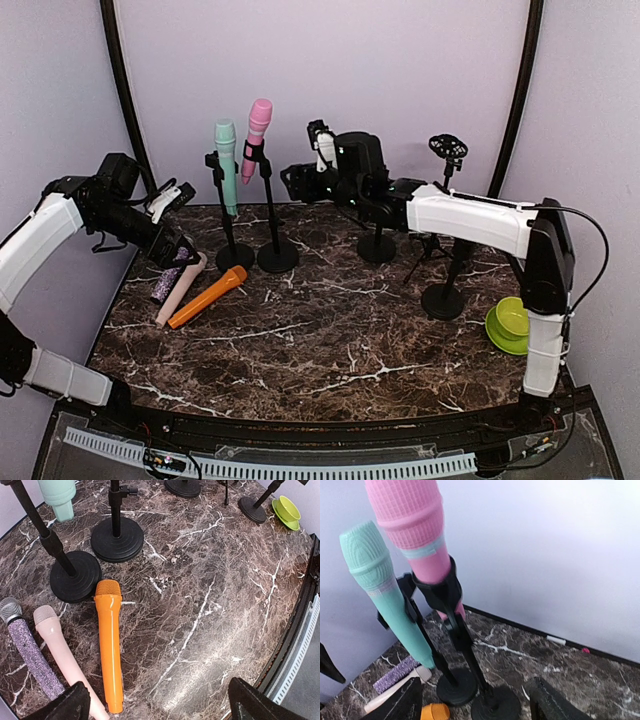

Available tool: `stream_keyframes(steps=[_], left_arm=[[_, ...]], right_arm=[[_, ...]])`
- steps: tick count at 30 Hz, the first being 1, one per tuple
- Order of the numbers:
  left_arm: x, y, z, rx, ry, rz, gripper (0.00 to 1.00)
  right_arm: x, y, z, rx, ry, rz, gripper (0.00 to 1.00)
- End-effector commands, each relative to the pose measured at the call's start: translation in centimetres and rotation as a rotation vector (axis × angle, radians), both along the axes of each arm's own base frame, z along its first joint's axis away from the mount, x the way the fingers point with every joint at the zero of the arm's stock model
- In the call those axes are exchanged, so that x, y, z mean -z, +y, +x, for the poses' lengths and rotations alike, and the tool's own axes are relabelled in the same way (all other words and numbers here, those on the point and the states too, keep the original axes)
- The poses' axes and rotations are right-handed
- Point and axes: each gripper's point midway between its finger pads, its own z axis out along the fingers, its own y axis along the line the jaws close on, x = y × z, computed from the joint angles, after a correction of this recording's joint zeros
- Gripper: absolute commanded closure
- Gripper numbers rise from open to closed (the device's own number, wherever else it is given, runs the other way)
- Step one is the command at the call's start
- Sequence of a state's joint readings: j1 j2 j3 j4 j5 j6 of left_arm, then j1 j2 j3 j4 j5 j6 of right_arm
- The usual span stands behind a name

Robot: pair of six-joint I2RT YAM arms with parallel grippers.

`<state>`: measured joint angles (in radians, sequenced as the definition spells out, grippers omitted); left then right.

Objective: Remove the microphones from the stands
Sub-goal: Move the microphone stand with the microphone to the center of the board.

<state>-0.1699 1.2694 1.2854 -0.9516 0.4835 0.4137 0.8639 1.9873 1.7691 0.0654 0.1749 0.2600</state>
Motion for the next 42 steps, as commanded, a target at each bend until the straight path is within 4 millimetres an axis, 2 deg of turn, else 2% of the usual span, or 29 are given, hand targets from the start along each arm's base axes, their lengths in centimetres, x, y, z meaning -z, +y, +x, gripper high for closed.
stream_keyframes(steps=[1, 8, 13, 28, 38, 42], left_arm=[[0.6, 0.7, -0.9, 0.026, -0.023, 0.032, 0.01], [1.1, 0.5, -0.8, 0.031, -0.012, 0.008, 0.01], [1.2, 0.5, -1.2, 0.041, -0.004, 0.011, 0.01], [0.3, 0.0, -1.3, 0.072, 0.006, -0.006, 0.01], [1.1, 0.1, -1.9, 0.084, 0.050, 0.006, 0.01], [1.1, 0.1, -1.9, 0.084, 0.050, 0.006, 0.01]], right_arm=[[0.4, 3.5, 0.4, -0.116, -0.008, -0.071, 0.27], [1.2, 5.8, 2.8, -0.096, -0.059, -0.090, 0.32], [2.3, 6.3, 4.0, -0.067, -0.115, -0.087, 0.36], [2.6, 7.4, 6.3, -0.004, -0.310, -0.076, 0.46], [0.8, 7.9, 6.1, -0.019, -0.368, -0.027, 0.50], [-0.4, 7.7, 6.0, -0.010, -0.390, -0.002, 0.57]])
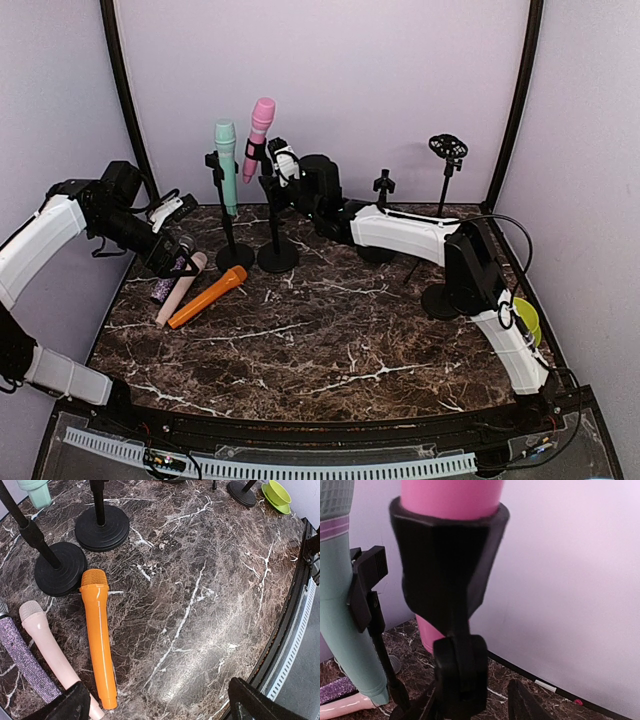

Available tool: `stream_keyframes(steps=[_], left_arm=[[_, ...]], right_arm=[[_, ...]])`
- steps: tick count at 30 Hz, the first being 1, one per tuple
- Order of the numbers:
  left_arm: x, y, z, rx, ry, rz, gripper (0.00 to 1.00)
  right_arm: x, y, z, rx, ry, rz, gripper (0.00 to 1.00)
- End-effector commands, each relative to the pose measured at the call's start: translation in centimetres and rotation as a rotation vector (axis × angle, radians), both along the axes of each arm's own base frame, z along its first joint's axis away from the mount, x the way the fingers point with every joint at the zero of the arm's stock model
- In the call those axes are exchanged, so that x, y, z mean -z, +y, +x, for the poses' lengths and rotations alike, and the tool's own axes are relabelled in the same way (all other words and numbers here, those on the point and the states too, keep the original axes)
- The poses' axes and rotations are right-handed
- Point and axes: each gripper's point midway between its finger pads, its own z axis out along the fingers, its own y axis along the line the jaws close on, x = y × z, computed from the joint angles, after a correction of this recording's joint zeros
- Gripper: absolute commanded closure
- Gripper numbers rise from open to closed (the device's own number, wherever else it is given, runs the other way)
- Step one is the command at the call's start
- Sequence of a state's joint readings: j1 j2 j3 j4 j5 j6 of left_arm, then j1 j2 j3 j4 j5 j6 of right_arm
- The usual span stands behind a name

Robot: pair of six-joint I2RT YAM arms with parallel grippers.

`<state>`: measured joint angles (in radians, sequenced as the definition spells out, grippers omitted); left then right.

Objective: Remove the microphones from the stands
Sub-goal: Move the microphone stand with the microphone to the center of the board.

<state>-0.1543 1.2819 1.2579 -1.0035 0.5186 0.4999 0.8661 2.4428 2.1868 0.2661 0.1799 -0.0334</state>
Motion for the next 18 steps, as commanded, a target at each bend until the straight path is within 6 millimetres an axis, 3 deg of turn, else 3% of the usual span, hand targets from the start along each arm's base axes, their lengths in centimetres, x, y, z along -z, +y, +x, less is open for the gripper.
stream_keyframes(steps=[1, 8, 14, 18], left_arm=[[-0.5, 0.0, -0.6, 0.015, 0.000, -0.005, 0.01], [-0.6, 0.2, -0.9, 0.014, -0.008, 0.000, 0.01], [-0.9, -0.1, -0.6, 0.002, -0.017, -0.028, 0.01], [-2.0, -0.2, 0.4, -0.045, -0.073, -0.054, 0.01]], right_arm=[[-4.8, 0.1, -0.4, -0.003, -0.098, 0.104, 0.60], [-6.0, -0.2, -1.0, -0.008, -0.099, 0.120, 0.92], [-7.2, -1.4, -3.3, 0.018, -0.116, 0.083, 1.00], [-9.1, -2.4, -6.6, 0.025, -0.111, 0.105, 1.00]])
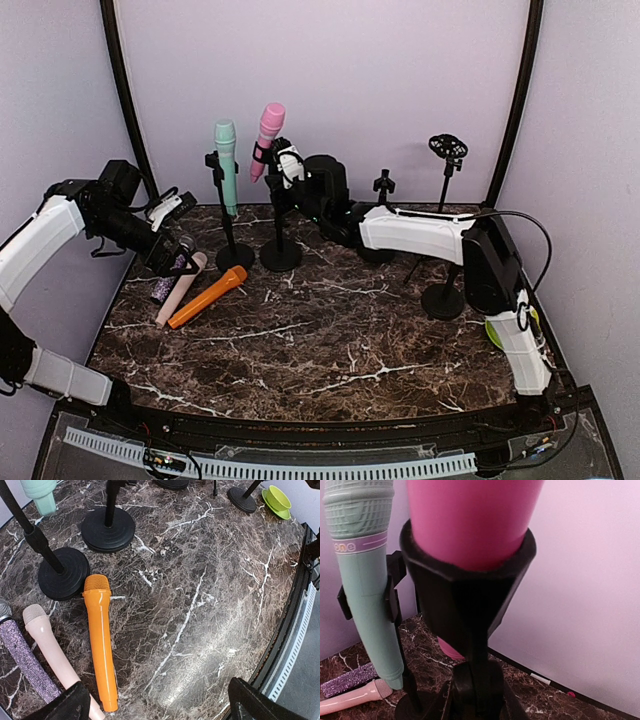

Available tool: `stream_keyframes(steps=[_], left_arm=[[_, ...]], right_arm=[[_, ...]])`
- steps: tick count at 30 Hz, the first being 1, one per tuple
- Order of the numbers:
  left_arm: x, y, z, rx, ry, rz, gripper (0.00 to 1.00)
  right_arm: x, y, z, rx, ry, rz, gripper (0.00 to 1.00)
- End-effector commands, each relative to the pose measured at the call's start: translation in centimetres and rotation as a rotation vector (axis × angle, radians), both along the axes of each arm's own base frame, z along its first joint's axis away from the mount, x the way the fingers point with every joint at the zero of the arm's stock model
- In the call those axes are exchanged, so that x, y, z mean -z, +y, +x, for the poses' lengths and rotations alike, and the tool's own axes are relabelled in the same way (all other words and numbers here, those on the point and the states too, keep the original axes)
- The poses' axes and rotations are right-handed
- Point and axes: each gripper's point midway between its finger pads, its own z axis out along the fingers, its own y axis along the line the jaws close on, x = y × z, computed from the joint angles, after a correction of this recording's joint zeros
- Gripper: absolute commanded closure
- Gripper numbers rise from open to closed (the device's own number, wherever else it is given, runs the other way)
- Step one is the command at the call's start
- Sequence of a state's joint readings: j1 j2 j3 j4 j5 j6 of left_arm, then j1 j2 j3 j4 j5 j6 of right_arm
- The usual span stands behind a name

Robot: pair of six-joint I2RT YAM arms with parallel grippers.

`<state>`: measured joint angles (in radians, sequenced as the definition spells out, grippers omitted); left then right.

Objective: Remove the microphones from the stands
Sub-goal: Move the microphone stand with the microphone to the center of the board.

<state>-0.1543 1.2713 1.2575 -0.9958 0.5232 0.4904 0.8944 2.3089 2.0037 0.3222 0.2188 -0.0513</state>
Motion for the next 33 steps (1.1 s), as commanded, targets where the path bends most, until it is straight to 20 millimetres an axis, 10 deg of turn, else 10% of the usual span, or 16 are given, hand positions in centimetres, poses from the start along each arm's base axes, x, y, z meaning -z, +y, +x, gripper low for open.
stream_keyframes(steps=[1, 14, 24, 33], left_arm=[[-2.0, -0.1, 0.6, -0.052, -0.072, -0.053, 0.01], [-5.0, -1.0, -2.1, -0.026, -0.183, -0.165, 0.01], [-5.4, -1.3, -4.2, 0.022, -0.215, -0.187, 0.01], [-5.3, -2.0, -4.9, -0.010, -0.220, -0.301, 0.01]], right_arm=[[-8.0, -1.5, -5.1, 0.011, -0.094, 0.118, 1.00], [-7.4, -2.5, -16.7, 0.045, -0.074, 0.125, 1.00], [-6.0, -2.0, -19.9, 0.089, -0.059, 0.149, 1.00], [-6.1, -3.1, -20.1, 0.111, 0.024, 0.173, 0.33]])
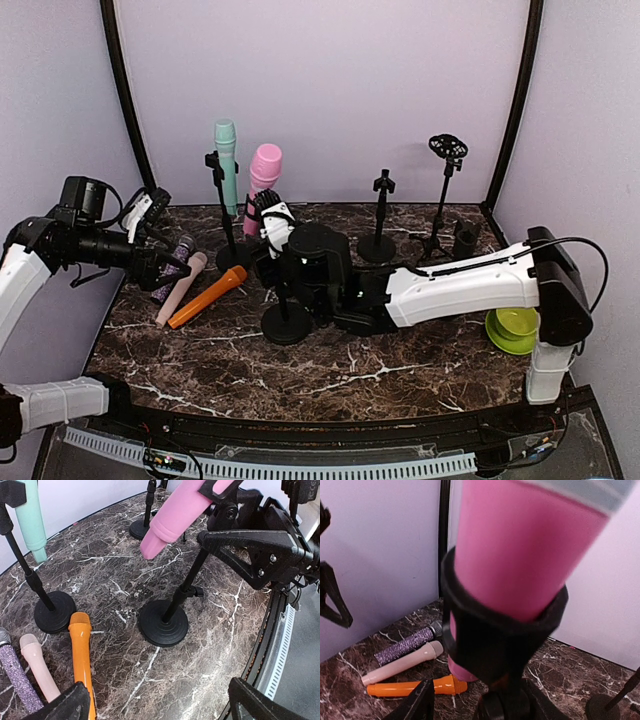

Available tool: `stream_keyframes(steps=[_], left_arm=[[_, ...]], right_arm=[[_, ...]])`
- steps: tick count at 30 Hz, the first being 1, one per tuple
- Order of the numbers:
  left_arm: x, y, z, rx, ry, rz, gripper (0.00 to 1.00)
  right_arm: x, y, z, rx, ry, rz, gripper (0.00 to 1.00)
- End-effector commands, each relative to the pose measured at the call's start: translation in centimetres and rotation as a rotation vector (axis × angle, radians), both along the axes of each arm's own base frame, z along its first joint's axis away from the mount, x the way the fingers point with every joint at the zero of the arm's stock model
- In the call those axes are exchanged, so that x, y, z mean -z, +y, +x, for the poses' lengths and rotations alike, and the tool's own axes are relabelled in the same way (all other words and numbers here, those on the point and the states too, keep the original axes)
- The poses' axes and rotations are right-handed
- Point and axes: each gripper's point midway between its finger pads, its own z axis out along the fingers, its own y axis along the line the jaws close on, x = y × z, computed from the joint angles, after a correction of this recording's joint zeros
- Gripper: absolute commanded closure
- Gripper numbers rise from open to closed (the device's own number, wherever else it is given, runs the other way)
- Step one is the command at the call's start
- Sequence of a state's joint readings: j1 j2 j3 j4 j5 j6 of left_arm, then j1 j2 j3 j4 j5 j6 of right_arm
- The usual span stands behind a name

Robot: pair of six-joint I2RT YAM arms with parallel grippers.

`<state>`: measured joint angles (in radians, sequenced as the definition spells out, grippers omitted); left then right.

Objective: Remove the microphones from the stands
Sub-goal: Move the microphone stand with the microphone to the center of the board.

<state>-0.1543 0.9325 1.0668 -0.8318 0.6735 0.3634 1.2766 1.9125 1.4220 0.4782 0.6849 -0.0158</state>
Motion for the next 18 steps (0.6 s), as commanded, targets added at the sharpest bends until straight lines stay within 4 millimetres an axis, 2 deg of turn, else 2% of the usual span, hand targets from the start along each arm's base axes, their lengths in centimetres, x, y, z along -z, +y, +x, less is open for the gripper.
stream_keyframes(steps=[1, 6, 9, 12, 18], left_arm=[[-0.9, -0.8, -0.4, 0.002, -0.010, -0.105, 0.01], [-1.7, -2.2, -1.5, 0.066, -0.006, -0.224, 0.01], [-1.9, -2.8, -1.4, 0.085, 0.004, -0.291, 0.01], [-2.1, -3.7, -1.1, 0.114, -0.004, -0.350, 0.01], [-2.4, -6.7, -1.1, 0.159, -0.051, -0.409, 0.01]], right_arm=[[-6.3, -2.2, -0.7, 0.025, -0.002, 0.177, 0.29], [-9.0, -3.4, -1.5, -0.013, 0.005, 0.204, 0.22], [-11.0, -3.8, -1.9, -0.037, -0.015, 0.219, 0.19], [-12.8, -3.3, -2.4, -0.082, -0.055, 0.209, 0.17], [-13.9, -1.6, -2.1, -0.114, -0.092, 0.166, 0.14]])
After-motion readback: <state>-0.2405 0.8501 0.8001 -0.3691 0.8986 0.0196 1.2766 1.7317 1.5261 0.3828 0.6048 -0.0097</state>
